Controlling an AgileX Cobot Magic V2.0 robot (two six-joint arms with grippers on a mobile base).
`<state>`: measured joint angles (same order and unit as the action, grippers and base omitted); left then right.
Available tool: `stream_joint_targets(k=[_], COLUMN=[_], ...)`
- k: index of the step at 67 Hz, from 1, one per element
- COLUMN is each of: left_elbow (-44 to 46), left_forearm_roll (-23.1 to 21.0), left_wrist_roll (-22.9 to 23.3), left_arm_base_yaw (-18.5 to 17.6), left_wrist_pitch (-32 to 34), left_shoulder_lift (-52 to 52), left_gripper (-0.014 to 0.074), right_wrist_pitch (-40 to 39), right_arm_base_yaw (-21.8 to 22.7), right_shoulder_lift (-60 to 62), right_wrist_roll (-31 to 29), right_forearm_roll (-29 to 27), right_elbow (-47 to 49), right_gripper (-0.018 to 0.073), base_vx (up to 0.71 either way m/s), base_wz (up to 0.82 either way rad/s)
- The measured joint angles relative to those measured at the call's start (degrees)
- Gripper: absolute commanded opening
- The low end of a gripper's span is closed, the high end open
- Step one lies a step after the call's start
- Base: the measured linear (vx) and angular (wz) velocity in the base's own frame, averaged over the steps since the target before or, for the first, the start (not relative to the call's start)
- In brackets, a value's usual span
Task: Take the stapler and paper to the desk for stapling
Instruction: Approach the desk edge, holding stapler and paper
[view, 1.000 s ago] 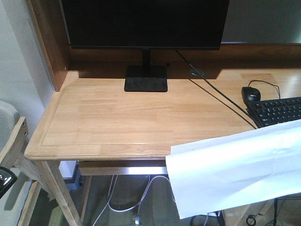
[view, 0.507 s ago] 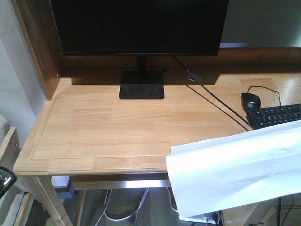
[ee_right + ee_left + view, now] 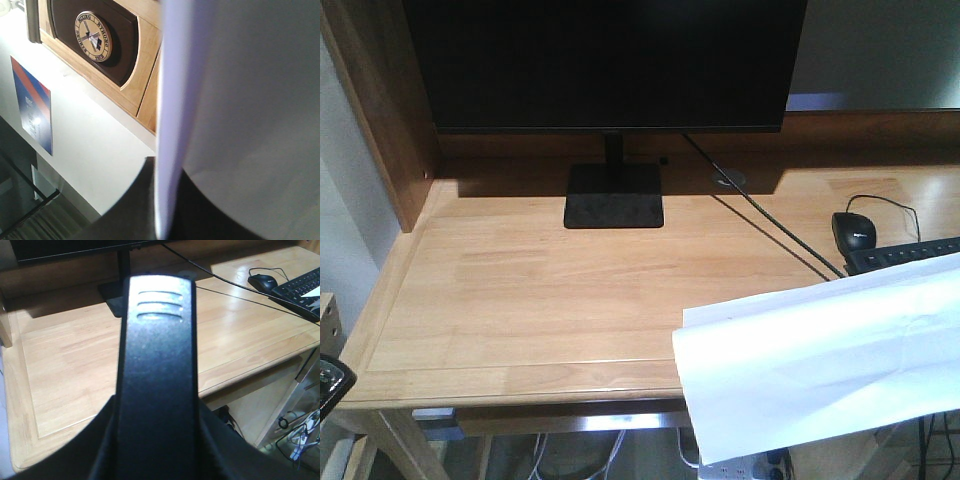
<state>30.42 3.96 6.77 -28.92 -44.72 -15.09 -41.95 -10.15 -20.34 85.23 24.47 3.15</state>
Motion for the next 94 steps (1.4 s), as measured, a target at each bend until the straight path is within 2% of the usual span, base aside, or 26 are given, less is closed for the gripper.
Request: stream_joint_targets(k=[94], left_elbow=[0.0], left_forearm_roll=[0.0], left_wrist_roll=[0.0], left_arm_base_yaw=[0.0], left_wrist_pitch=[0.0], left_shoulder_lift=[0.0], left_gripper=[-0.0007], right_wrist_pitch=[0.0], right_arm_base_yaw=[0.0], right_shoulder_lift=[0.0], right_wrist_roll=[0.0], right_forearm_roll=[0.0], right_elbow=[0.0], right_gripper=[-0.0006], base_vx=[0.03], base_wz=[0.00])
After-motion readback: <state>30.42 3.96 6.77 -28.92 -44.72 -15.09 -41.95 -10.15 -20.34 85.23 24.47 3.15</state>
